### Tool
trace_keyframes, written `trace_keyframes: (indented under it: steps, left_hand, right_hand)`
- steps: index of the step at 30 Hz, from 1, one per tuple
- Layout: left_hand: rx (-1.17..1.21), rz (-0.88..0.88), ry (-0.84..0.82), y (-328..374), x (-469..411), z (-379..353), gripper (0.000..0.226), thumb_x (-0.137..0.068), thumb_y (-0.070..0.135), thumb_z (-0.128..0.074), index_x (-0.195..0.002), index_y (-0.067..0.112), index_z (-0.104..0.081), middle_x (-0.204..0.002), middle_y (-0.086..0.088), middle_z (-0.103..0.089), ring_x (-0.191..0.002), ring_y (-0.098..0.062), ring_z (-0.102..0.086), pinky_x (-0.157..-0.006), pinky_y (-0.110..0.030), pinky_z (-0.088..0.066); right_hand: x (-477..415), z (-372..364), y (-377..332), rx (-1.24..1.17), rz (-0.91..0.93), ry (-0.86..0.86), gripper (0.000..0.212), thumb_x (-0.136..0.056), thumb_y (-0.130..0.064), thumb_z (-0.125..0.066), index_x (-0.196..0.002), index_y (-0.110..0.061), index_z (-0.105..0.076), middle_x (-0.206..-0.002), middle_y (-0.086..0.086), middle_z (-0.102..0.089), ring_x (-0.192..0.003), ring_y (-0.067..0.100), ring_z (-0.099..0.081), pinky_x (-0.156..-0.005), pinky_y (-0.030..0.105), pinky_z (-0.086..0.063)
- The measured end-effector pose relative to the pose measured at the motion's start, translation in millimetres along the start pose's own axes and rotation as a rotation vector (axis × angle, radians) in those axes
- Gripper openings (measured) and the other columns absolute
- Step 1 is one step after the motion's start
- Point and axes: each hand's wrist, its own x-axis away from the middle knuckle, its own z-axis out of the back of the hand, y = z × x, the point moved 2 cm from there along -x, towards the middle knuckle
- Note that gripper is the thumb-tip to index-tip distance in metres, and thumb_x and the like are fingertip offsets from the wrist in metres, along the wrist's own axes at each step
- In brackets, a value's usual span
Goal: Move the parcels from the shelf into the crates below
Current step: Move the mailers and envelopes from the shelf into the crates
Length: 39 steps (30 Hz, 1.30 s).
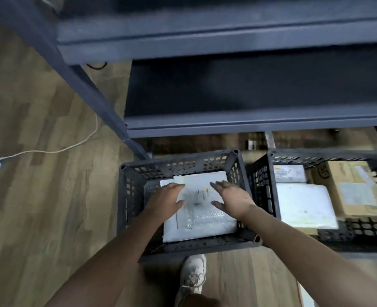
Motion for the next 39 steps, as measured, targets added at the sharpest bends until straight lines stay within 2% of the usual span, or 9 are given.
trace_keyframes:
  steps: [3, 7, 13, 18, 22, 29, 36, 39]
  left_hand:
    - [-0.007, 0.019, 0.028, 27.7, 48.8, 58.3, 0.053, -0.095, 0.033, -0.051, -0.144, 0.019, -0.037, -0.143, -0.001, -0.043, -0.119, -0.019, -0.051, -0.097, -0.032, -0.043]
    - [0.001, 0.042, 0.084, 67.9, 106.5, 146.4, 0.052, -0.096, 0.037, -0.048, -0.144, 0.023, -0.036, -0.145, 0.002, -0.040, -0.130, -0.018, -0.042, -0.104, -0.034, -0.039]
    - [-0.022, -0.018, 0.255, 141.0, 193.3, 283.0, 0.053, -0.096, 0.037, -0.049, -0.144, 0.021, -0.035, -0.145, -0.001, -0.042, -0.130, -0.019, -0.043, -0.104, -0.033, -0.039]
    - [-0.031, -0.072, 0.391, 195.7, 255.6, 377.8, 0.053, -0.097, 0.039, -0.045, -0.146, 0.023, -0.031, -0.149, 0.002, -0.037, -0.133, -0.016, -0.039, -0.104, -0.031, -0.036]
    - [-0.050, -0.087, 0.544, 221.3, 292.8, 441.4, 0.053, -0.098, 0.041, -0.043, -0.146, 0.022, -0.034, -0.147, 0.001, -0.040, -0.132, -0.017, -0.041, -0.103, -0.030, -0.036]
    - [-0.056, -0.112, 0.719, 229.1, 309.5, 521.6, 0.060, -0.096, 0.052, -0.038, -0.145, 0.017, -0.034, -0.149, -0.002, -0.037, -0.135, -0.022, -0.036, -0.106, -0.039, -0.038]
    - [-0.098, -0.071, 0.790, 225.1, 262.3, 597.7, 0.071, -0.096, 0.056, -0.030, -0.152, 0.016, -0.011, -0.159, -0.008, -0.010, -0.146, -0.027, -0.010, -0.117, -0.040, -0.016]
    - [-0.125, -0.040, 0.775, 217.5, 238.1, 624.0, 0.069, -0.097, 0.054, -0.028, -0.153, 0.019, -0.006, -0.159, -0.010, -0.003, -0.147, -0.028, -0.004, -0.118, -0.041, -0.009]
  right_hand:
    - [52.0, 64.4, -29.1, 0.017, 0.037, 0.088, 0.063, -0.097, -0.042, -0.044, -0.151, -0.019, -0.019, -0.154, 0.003, -0.027, -0.143, 0.020, -0.024, -0.112, 0.031, -0.028]
    - [119.6, 160.3, -64.3, 0.021, 0.054, 0.163, 0.064, -0.096, -0.043, -0.045, -0.150, -0.024, -0.019, -0.155, 0.000, -0.026, -0.143, 0.018, -0.022, -0.111, 0.031, -0.030]
    - [226.8, 299.9, -112.3, 0.023, 0.073, 0.300, 0.062, -0.095, -0.041, -0.047, -0.149, -0.024, -0.023, -0.153, 0.001, -0.032, -0.137, 0.021, -0.034, -0.106, 0.035, -0.039]
    - [301.4, 386.7, -138.0, 0.079, 0.111, 0.415, 0.059, -0.097, -0.043, -0.043, -0.149, -0.022, -0.025, -0.150, 0.001, -0.036, -0.136, 0.021, -0.036, -0.105, 0.034, -0.038]
    - [342.6, 446.3, -149.0, 0.088, 0.124, 0.552, 0.059, -0.097, -0.049, -0.039, -0.149, -0.022, -0.027, -0.150, -0.001, -0.036, -0.136, 0.019, -0.035, -0.106, 0.034, -0.038]
    - [366.9, 517.0, -157.5, 0.124, 0.105, 0.755, 0.063, -0.097, -0.053, -0.033, -0.149, -0.020, -0.025, -0.149, 0.004, -0.038, -0.139, 0.022, -0.030, -0.112, 0.033, -0.028]
    - [331.9, 586.4, -147.9, 0.160, 0.016, 0.810, 0.064, -0.097, -0.053, -0.031, -0.151, -0.021, -0.016, -0.158, 0.002, -0.019, -0.146, 0.022, -0.009, -0.116, 0.039, -0.019]
    - [308.8, 618.7, -146.7, 0.163, -0.013, 0.811, 0.064, -0.098, -0.052, -0.029, -0.151, -0.022, -0.013, -0.159, 0.005, -0.015, -0.147, 0.024, -0.008, -0.117, 0.038, -0.017]
